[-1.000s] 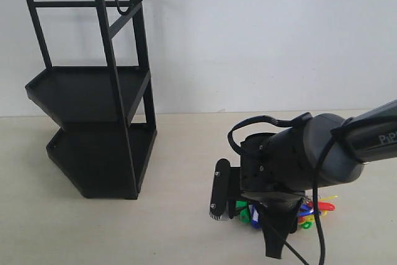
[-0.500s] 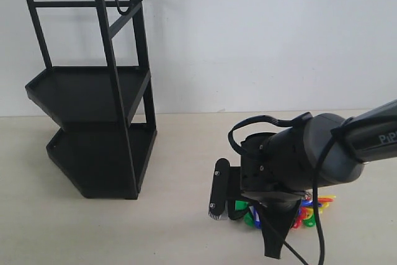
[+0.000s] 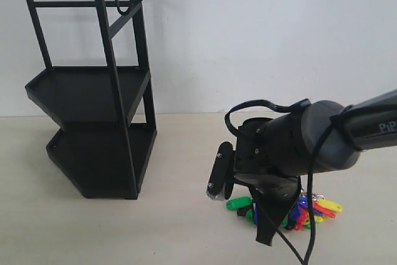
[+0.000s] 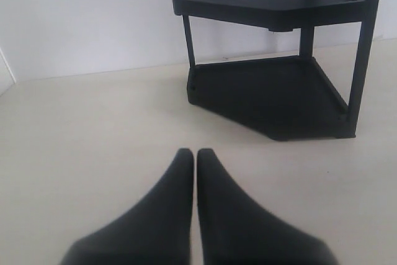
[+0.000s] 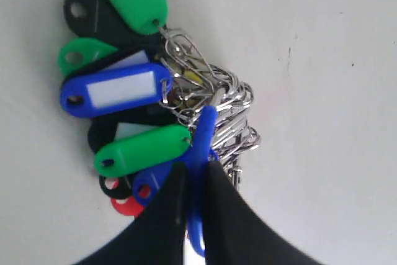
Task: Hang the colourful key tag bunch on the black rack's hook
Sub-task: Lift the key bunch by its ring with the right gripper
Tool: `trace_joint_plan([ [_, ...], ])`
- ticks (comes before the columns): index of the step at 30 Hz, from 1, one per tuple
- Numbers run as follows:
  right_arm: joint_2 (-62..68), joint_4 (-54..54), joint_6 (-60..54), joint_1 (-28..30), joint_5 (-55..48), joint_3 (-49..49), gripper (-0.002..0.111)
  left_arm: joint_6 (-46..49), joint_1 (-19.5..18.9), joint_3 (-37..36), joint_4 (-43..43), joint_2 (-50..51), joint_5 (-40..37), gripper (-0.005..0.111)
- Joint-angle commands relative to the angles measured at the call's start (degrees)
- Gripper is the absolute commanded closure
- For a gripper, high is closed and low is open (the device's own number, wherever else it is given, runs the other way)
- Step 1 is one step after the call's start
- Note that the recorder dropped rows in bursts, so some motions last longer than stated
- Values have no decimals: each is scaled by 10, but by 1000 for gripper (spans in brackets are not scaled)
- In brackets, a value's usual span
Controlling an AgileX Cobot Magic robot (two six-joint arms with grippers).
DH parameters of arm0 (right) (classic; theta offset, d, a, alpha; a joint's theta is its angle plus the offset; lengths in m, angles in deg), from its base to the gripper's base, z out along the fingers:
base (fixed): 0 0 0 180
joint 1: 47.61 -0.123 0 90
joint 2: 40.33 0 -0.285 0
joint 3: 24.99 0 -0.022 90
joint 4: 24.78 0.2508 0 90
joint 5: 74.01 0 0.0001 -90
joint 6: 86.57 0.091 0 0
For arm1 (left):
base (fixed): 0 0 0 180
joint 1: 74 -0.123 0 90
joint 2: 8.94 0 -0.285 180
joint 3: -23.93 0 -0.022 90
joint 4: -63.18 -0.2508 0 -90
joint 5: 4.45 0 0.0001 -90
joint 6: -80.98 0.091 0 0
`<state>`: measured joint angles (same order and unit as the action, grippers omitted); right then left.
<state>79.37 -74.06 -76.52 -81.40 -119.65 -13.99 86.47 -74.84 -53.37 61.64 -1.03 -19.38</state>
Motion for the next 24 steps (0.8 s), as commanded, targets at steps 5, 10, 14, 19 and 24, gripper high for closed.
trace_joint_plan([
  [5, -121, 132, 15, 7, 41, -7, 108, 1, 1, 1, 2, -1, 3, 102],
  [10, -199, 239, 27, 61, 73, -7, 108, 1, 1, 1, 2, -1, 3, 102],
  [14, -252, 366, -14, 138, 78, -7, 108, 1, 1, 1, 2, -1, 3, 102],
  [19, -302, 585, -155, 260, 61, -7, 108, 1, 1, 1, 2, -1, 3, 102],
  [24, -312, 927, -410, 385, -47, -6, 108, 1, 1, 1, 2, -1, 3, 102],
])
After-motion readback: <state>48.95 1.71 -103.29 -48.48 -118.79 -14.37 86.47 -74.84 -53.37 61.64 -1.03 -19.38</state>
